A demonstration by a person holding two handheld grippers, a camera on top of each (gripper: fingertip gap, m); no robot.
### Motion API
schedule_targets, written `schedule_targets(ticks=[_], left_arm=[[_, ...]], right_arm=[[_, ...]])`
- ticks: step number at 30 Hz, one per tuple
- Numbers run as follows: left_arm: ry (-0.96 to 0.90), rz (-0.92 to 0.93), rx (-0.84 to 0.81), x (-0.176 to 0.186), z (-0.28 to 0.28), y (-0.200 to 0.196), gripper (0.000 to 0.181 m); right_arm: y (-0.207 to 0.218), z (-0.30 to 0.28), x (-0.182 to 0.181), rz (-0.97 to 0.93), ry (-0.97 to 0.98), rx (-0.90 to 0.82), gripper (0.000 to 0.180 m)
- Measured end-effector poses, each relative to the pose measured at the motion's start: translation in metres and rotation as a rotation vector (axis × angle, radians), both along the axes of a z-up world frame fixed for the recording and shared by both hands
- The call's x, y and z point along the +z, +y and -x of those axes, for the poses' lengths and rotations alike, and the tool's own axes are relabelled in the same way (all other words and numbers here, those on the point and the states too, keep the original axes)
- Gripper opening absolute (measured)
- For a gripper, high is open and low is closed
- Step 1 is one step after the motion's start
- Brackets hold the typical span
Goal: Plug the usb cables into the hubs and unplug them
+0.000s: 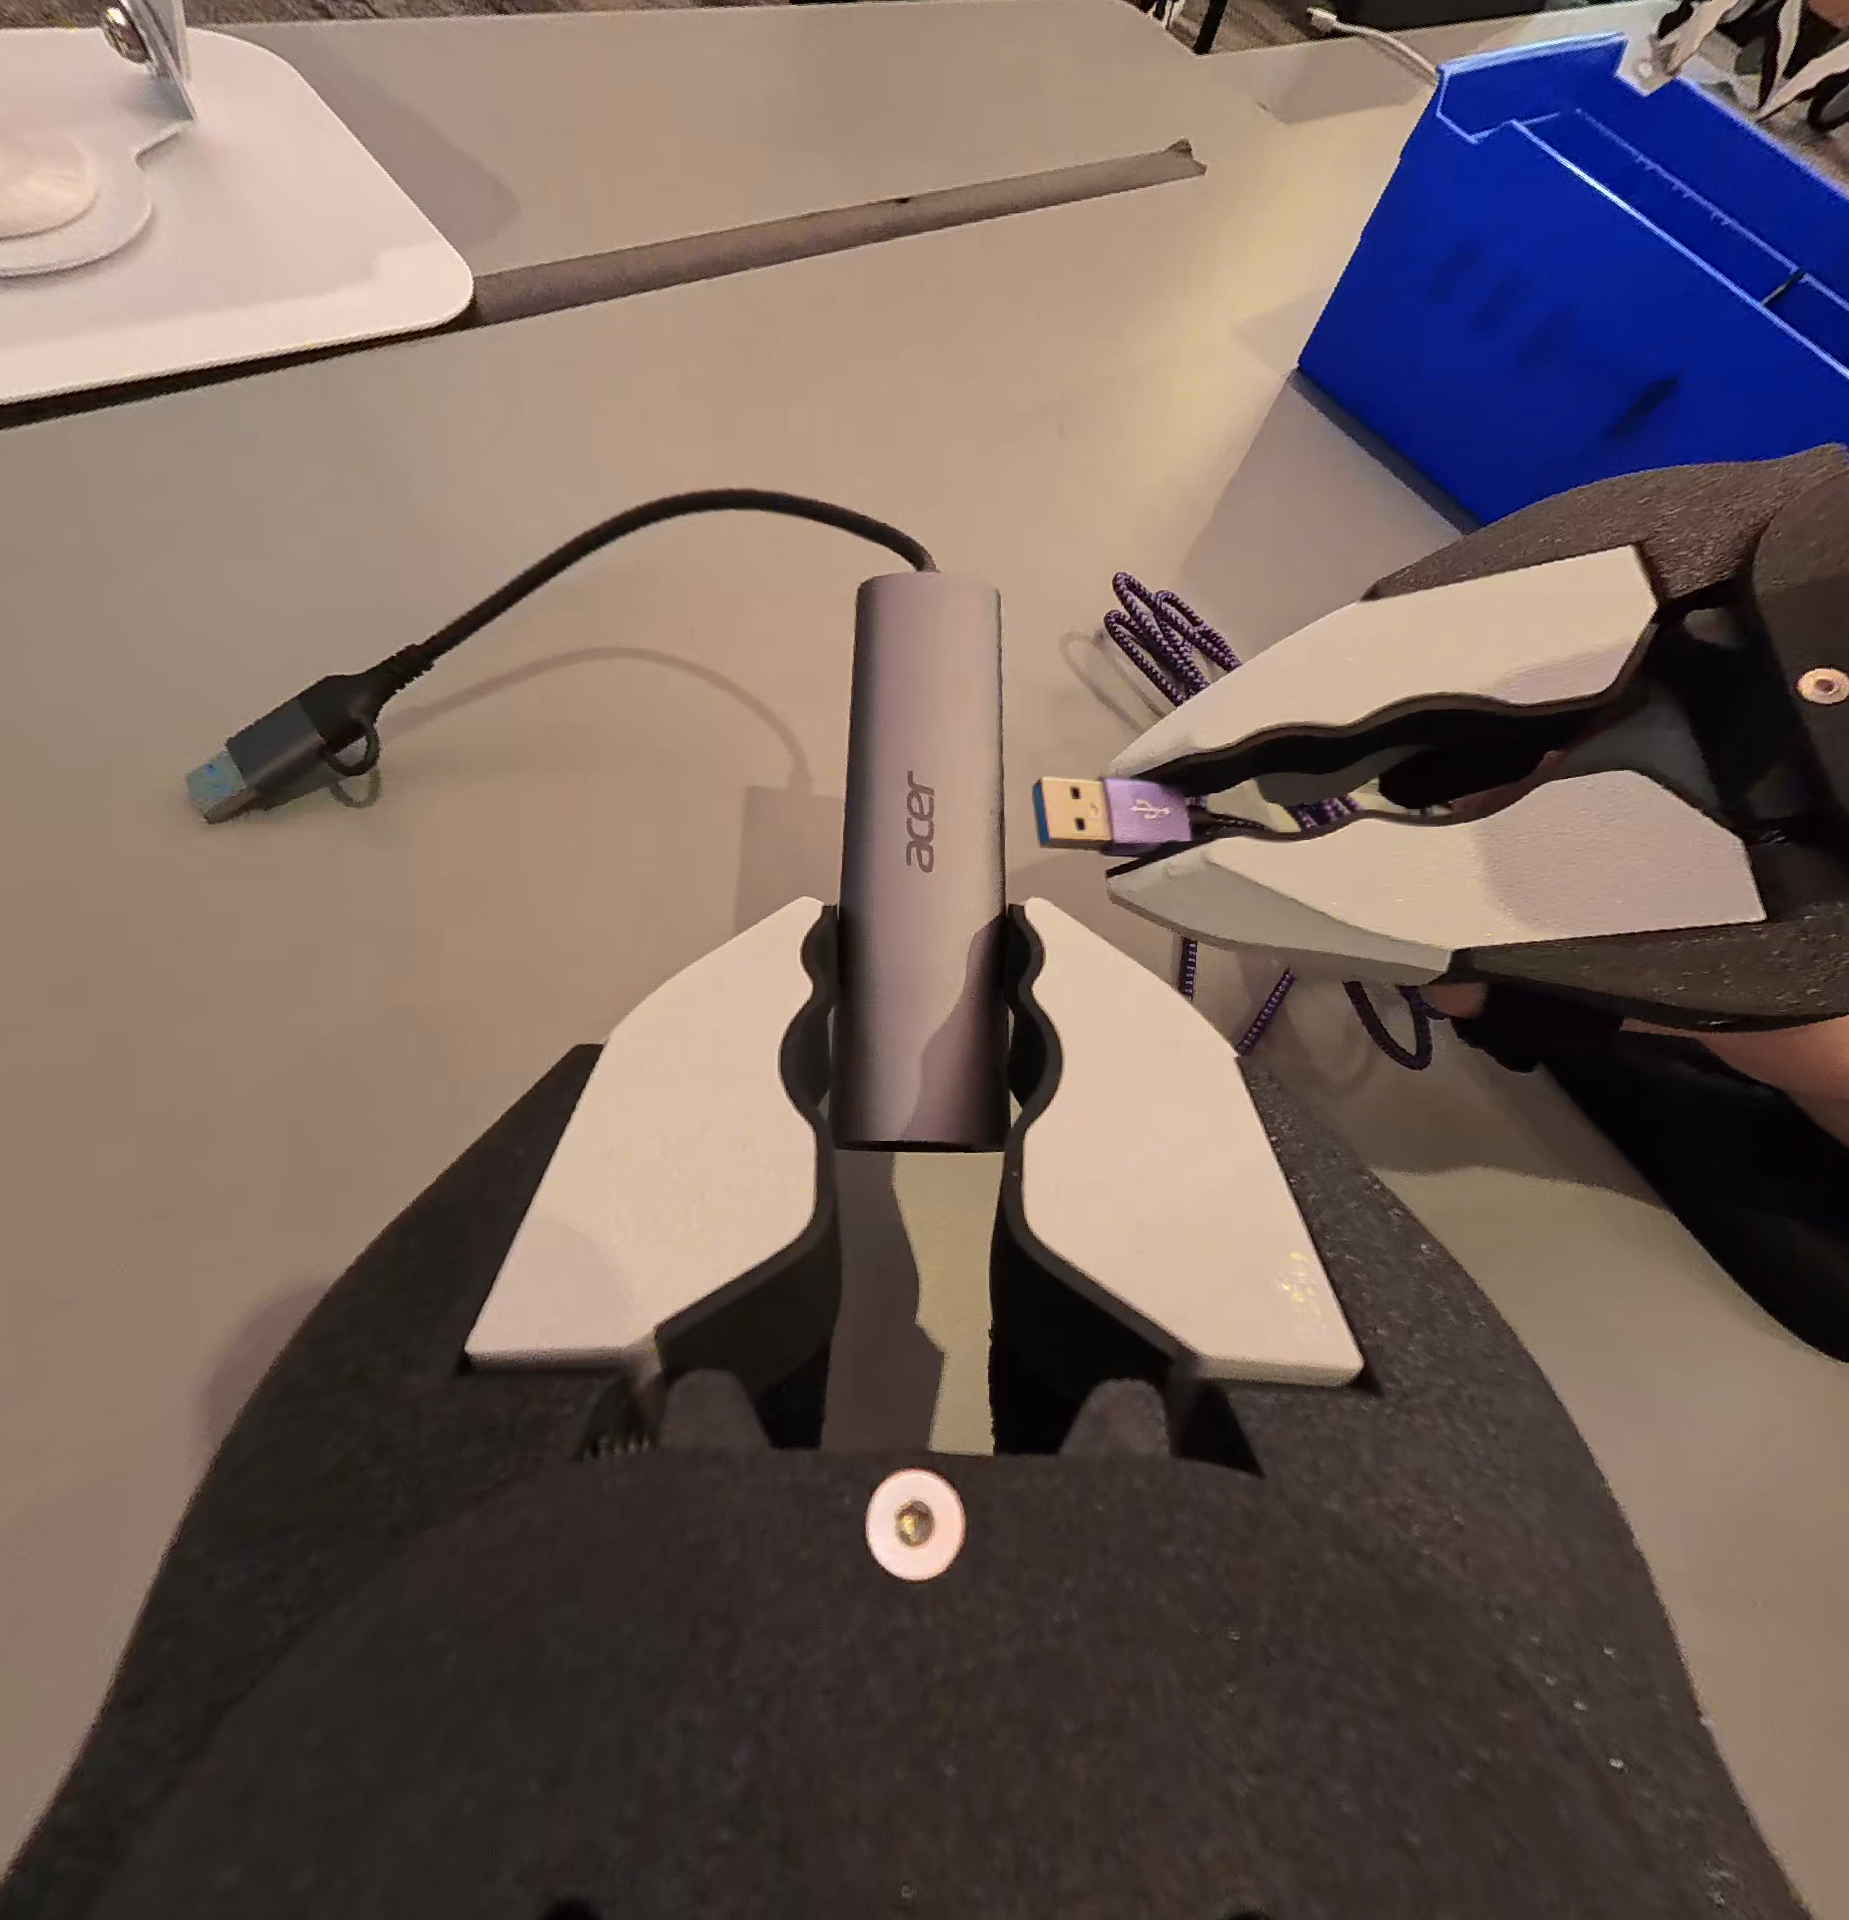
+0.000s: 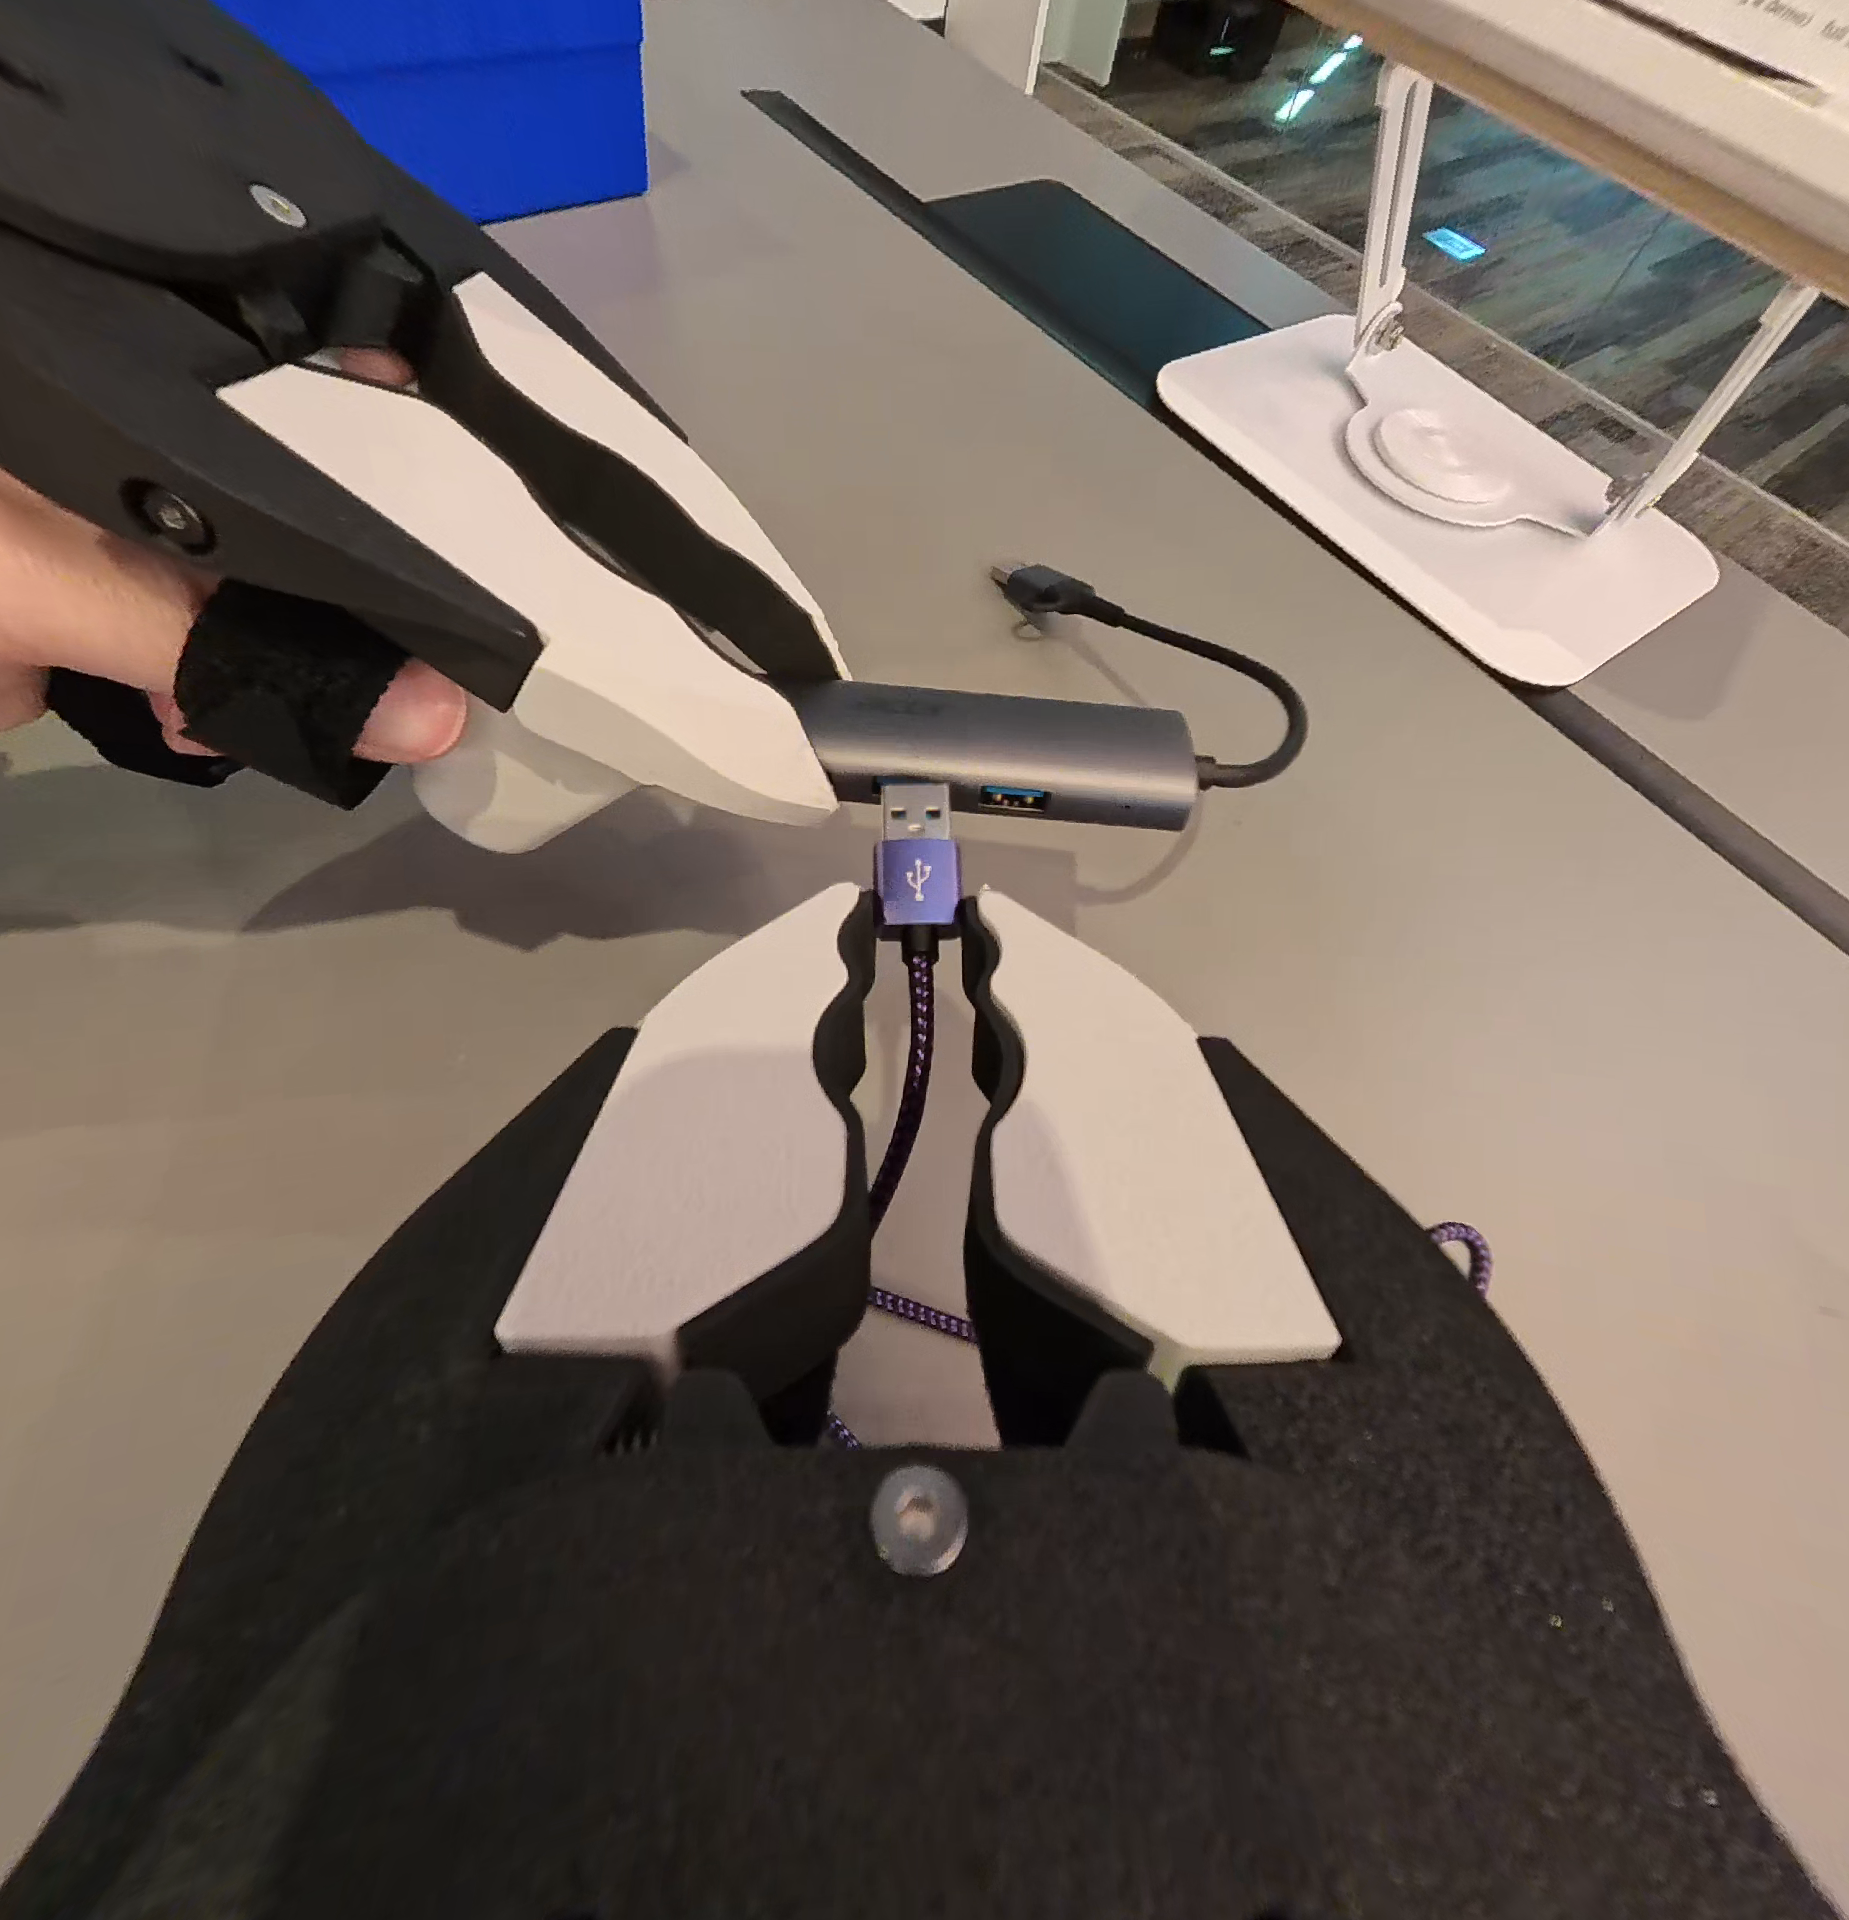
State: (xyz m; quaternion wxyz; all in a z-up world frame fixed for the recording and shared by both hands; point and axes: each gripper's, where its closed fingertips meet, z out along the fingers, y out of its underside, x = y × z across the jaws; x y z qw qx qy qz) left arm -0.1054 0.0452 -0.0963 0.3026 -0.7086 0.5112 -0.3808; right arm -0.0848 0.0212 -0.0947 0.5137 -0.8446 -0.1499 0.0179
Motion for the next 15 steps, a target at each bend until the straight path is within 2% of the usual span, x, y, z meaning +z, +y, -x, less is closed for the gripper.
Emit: schedule_targets(ticks=[15], left_arm=[[-0.011, -0.016, 0.018, 0.0006, -0.0031, -0.0015, 0.030]], right_arm=[[0.0019, -0.0018, -0.0038, 0.013, 0.021, -0.016, 0.015]])
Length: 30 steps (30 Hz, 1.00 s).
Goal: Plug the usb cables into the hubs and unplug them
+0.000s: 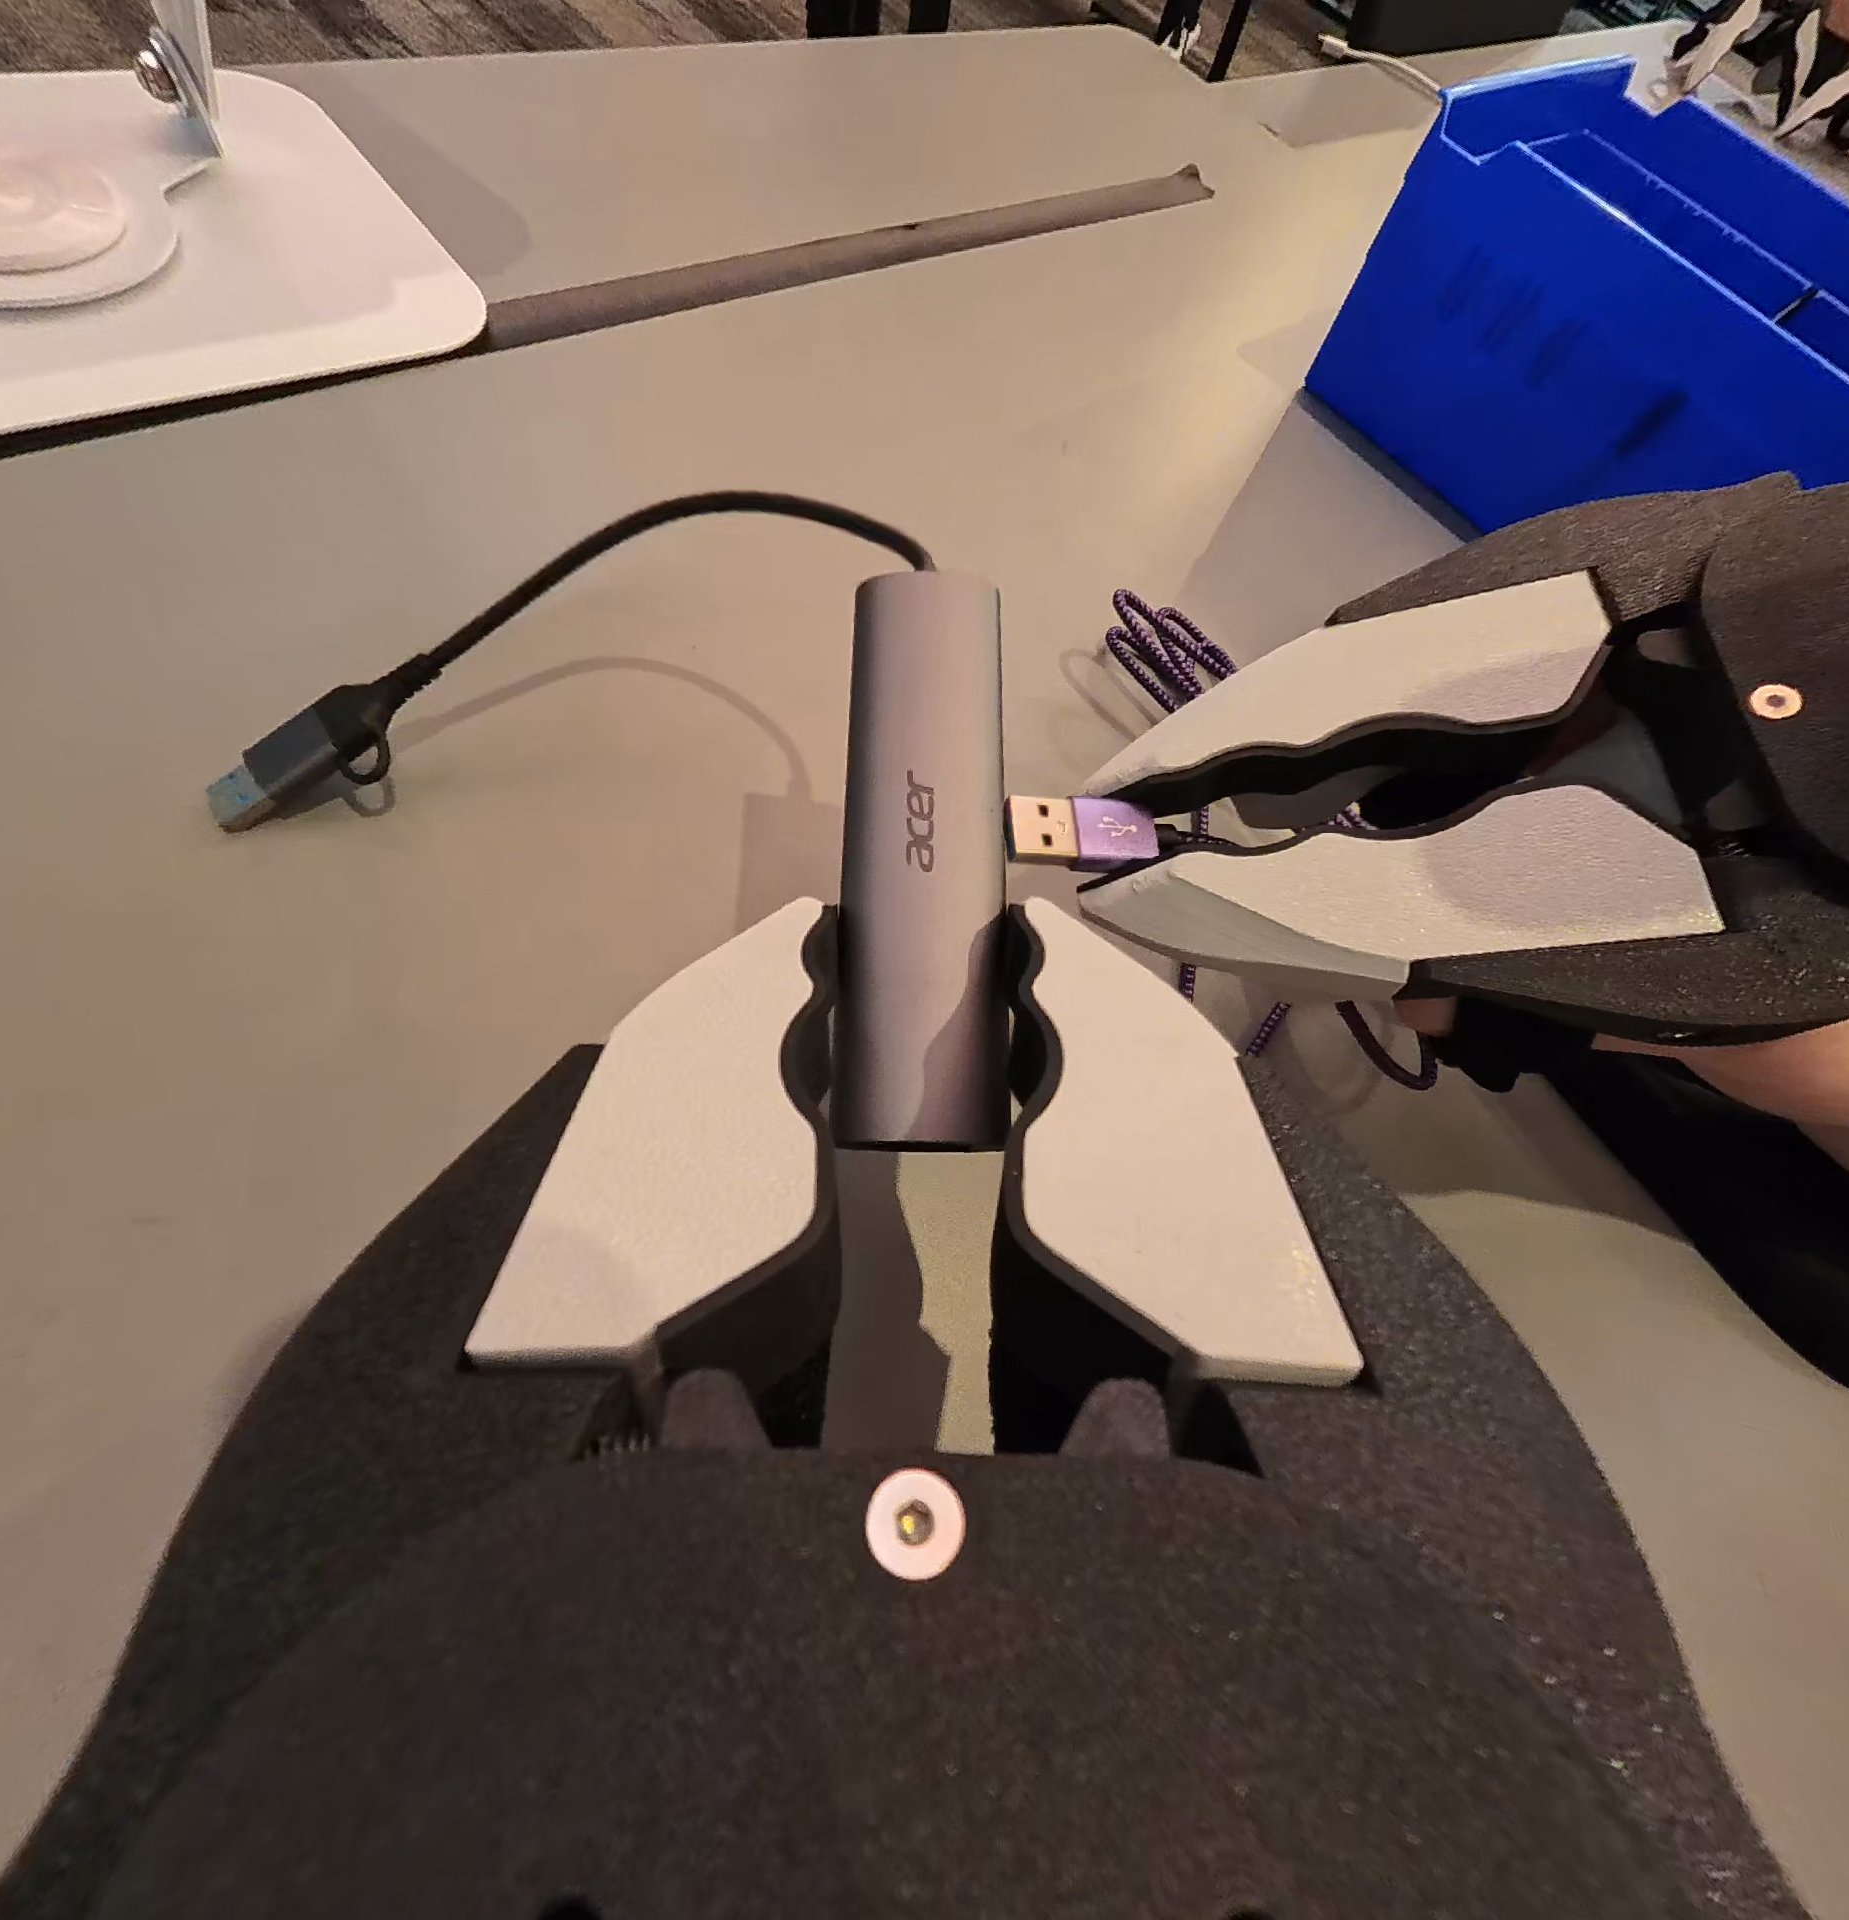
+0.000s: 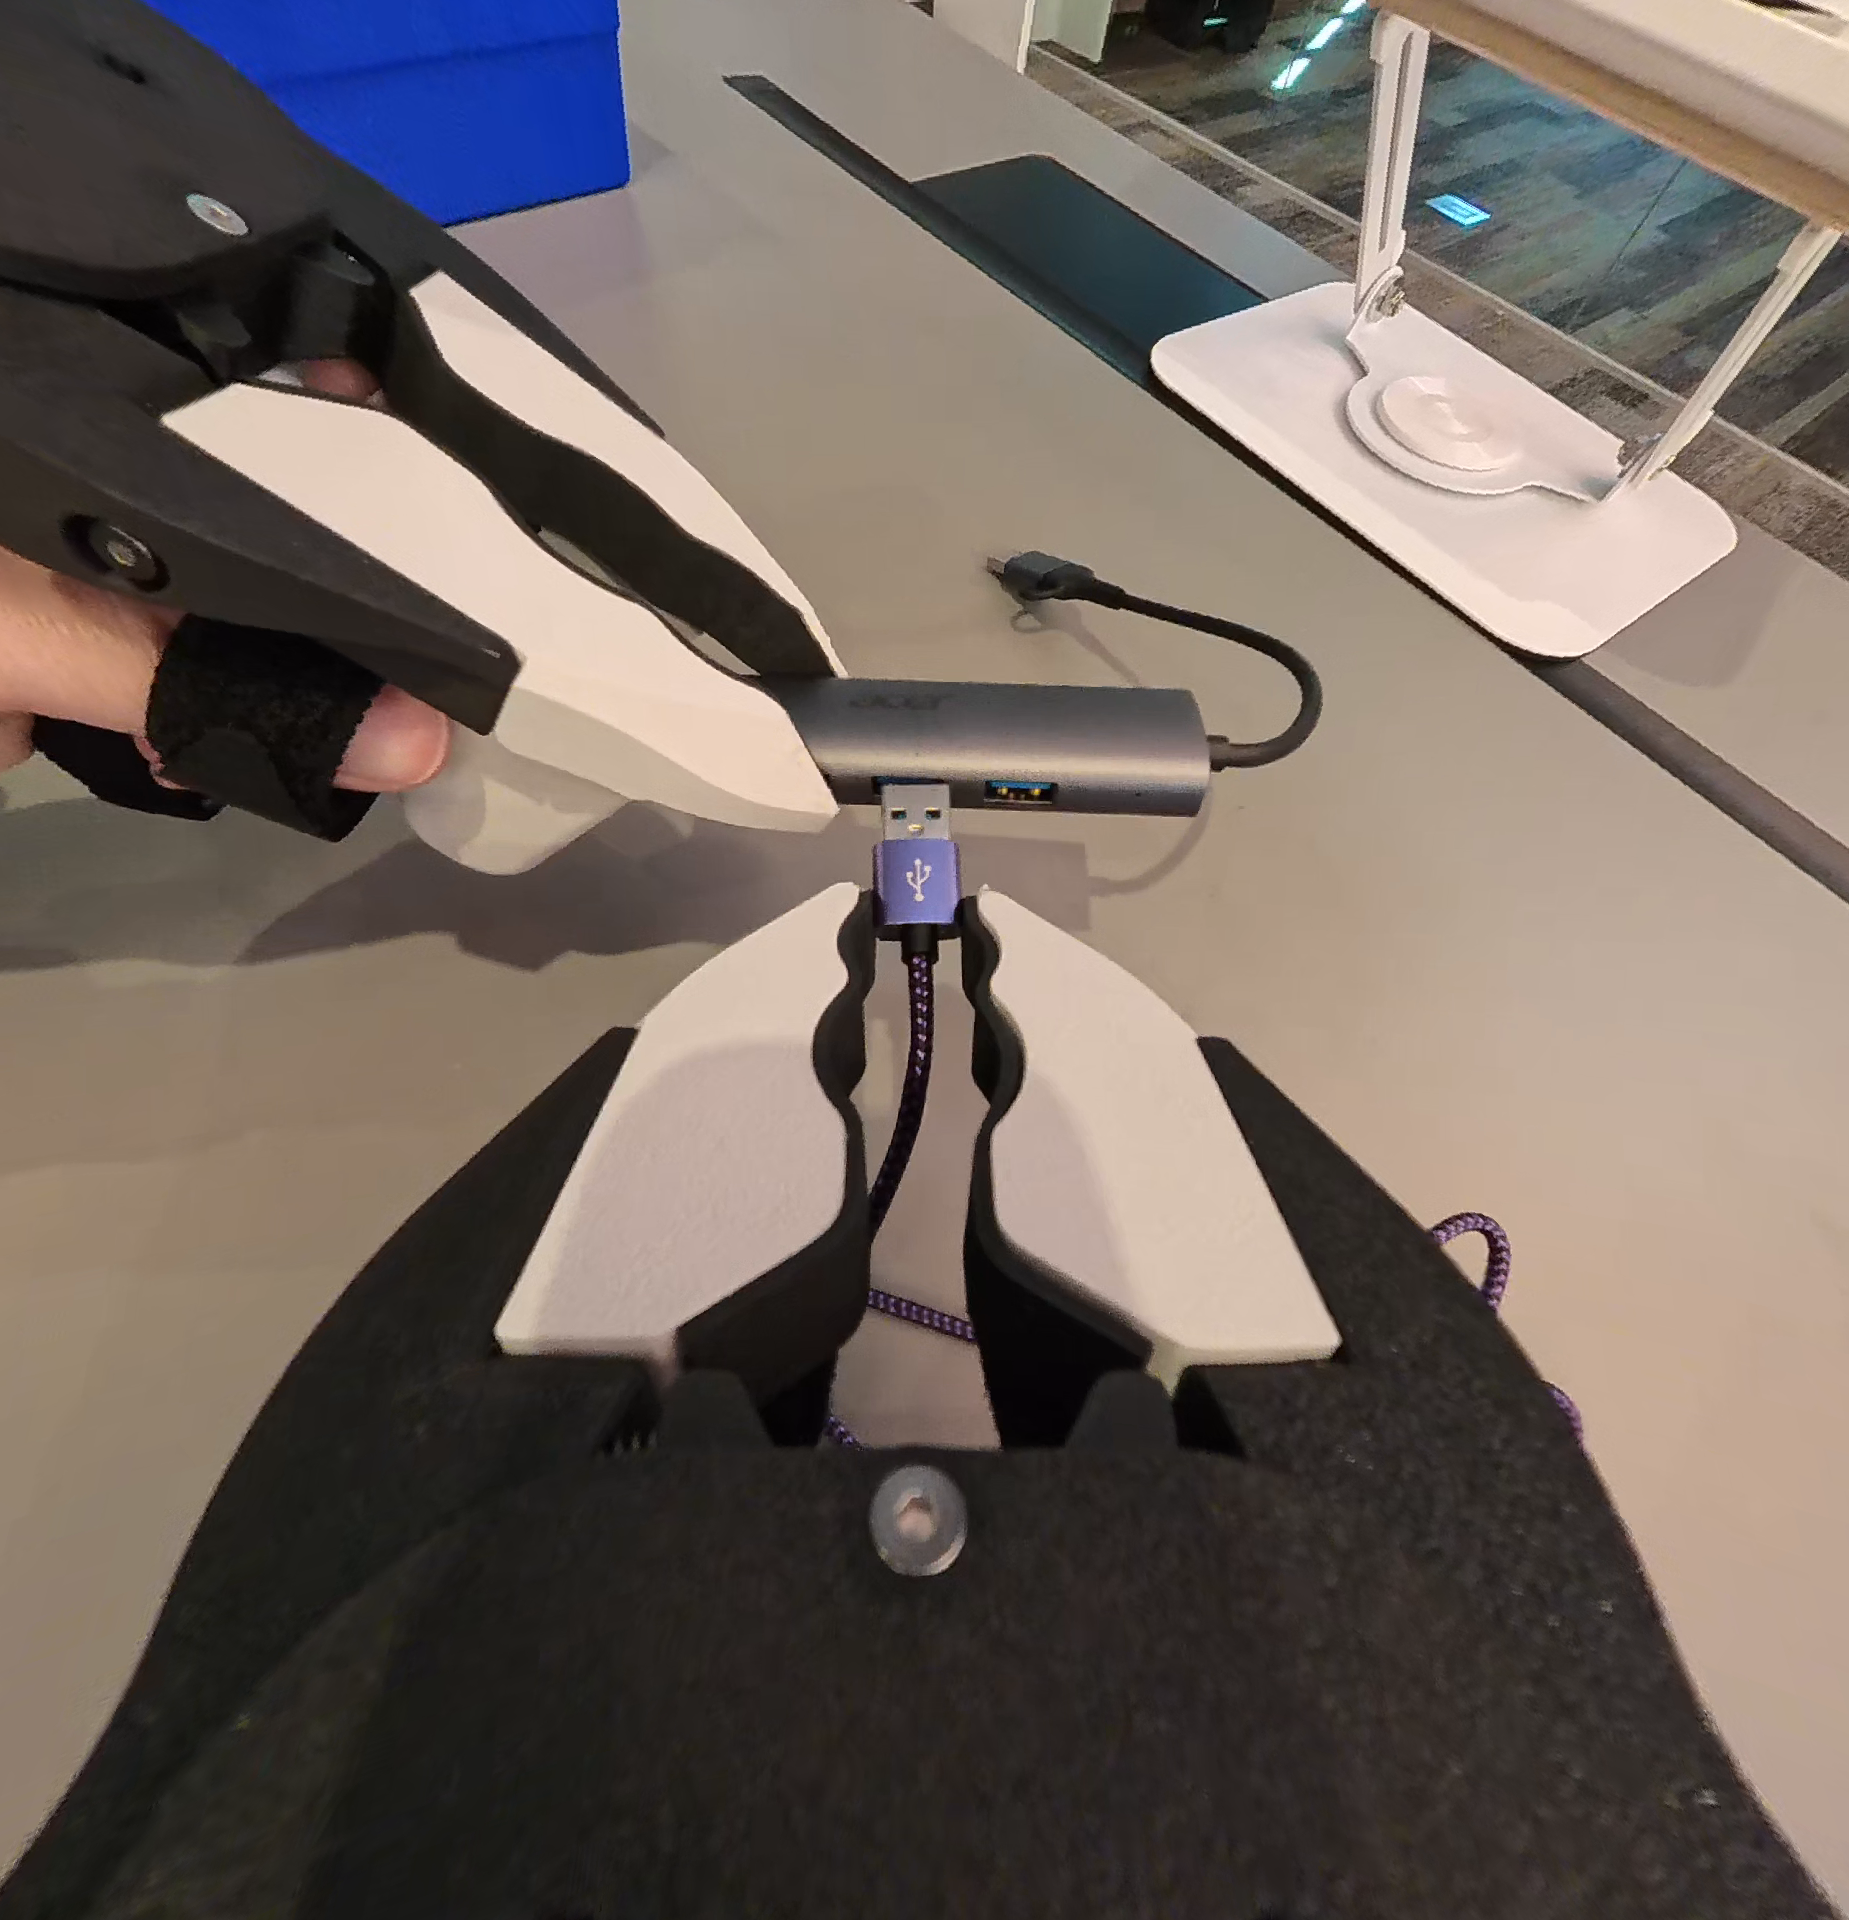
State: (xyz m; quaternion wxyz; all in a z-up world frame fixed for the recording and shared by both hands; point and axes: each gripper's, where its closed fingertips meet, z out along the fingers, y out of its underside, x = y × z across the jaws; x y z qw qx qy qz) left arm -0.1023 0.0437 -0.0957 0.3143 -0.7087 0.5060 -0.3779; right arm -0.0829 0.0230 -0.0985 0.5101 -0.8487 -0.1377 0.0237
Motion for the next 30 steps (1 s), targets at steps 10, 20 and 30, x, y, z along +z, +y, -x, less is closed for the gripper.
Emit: schedule_targets(ticks=[10, 20, 30], left_arm=[[0.018, -0.055, -0.001, -0.0018, -0.0020, -0.0017, 0.030], [0.039, -0.149, 0.008, -0.0012, -0.0038, -0.0023, 0.030], [0.053, -0.172, 0.002, -0.0024, -0.0028, -0.0030, 0.030]], right_arm=[[0.0009, 0.0001, -0.0034, 0.021, 0.003, -0.017, 0.015], [0.0007, -0.0011, -0.0022, 0.009, 0.017, -0.042, 0.015], [0.0005, -0.0001, -0.0023, 0.002, 0.002, -0.040, 0.015]])
